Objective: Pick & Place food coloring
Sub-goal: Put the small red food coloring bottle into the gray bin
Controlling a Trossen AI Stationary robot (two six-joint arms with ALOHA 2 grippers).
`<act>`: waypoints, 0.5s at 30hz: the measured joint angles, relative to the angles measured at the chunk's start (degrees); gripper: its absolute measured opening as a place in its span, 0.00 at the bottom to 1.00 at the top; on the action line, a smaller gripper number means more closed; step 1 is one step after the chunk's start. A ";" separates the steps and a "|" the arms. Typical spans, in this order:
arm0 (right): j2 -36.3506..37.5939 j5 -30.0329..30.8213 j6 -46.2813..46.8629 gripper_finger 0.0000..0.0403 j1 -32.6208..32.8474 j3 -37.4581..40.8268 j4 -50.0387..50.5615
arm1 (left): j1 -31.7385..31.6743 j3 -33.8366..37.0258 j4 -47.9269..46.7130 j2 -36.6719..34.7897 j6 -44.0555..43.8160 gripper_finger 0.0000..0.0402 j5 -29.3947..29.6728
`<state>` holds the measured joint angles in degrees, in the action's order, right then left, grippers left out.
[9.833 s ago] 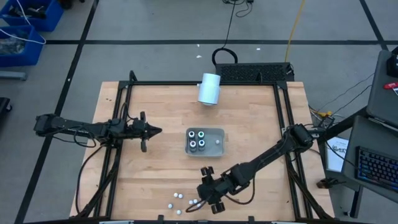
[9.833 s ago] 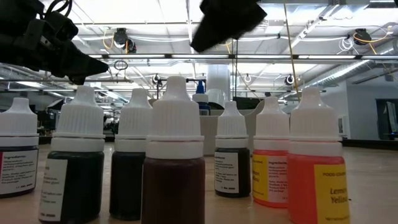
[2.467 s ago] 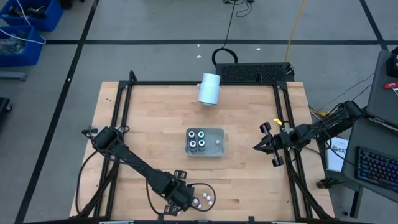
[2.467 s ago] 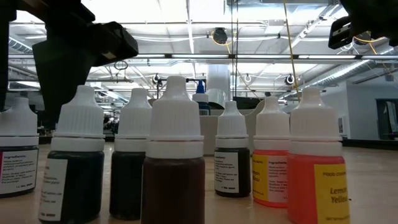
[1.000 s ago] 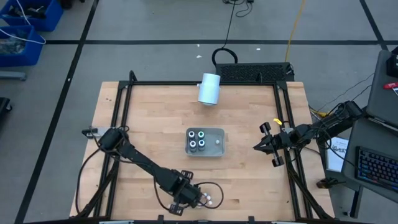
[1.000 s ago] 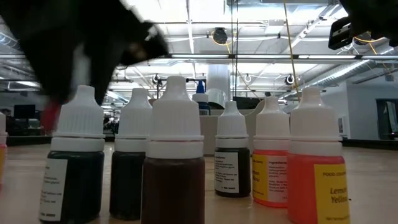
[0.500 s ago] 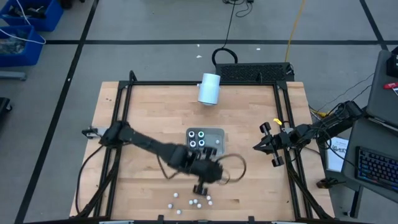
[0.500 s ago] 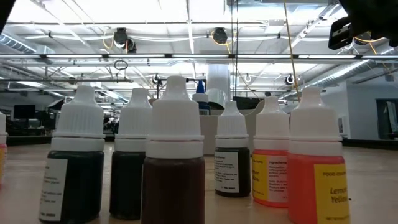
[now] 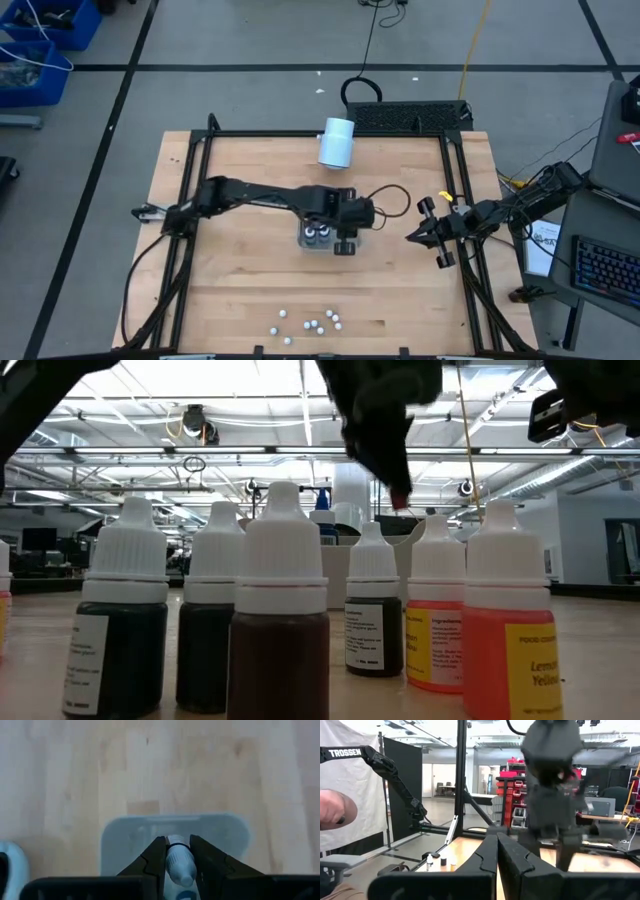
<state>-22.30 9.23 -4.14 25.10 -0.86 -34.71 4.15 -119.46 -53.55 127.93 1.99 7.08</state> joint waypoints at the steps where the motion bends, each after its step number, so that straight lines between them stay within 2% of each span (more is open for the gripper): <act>1: -0.01 0.00 0.00 0.00 0.00 -0.02 0.13 | -0.22 0.00 -0.84 0.78 -0.25 0.19 -0.35; 5: 0.00 0.00 0.37 0.00 0.00 0.00 0.83 | -0.38 0.00 -2.50 2.95 -0.65 0.20 -2.19; 15: 0.02 0.00 0.42 0.00 0.00 -0.02 1.39 | -0.23 0.01 -2.23 6.45 -1.47 0.21 -1.19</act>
<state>-22.28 9.23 -3.73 25.10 -0.89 -33.32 3.92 -119.45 -55.78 134.38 0.52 5.89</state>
